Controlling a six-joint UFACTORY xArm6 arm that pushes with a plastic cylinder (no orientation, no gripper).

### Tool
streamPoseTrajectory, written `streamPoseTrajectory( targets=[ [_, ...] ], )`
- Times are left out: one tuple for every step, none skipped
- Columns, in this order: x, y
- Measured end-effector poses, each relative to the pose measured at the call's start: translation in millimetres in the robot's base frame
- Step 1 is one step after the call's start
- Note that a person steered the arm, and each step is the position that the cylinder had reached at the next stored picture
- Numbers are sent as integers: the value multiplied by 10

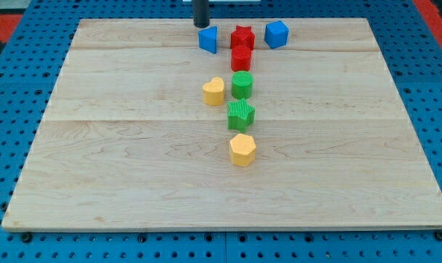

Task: Adjust the red blocksgreen blocksheart to form a group

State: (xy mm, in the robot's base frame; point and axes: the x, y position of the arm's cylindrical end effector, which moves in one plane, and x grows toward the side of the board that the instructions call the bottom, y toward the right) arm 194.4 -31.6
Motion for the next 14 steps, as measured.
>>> streamPoseTrajectory(
  targets=[
    [83, 477],
    [769, 873],
    [1423, 392],
    [1442, 379],
    [1286, 403],
    [1451, -390],
    [2141, -587],
    [2469, -560],
    [2446, -29],
    [2450, 27],
    [2451, 28],
    [2524, 36],
    [2227, -620],
    [1468, -26]
  ],
)
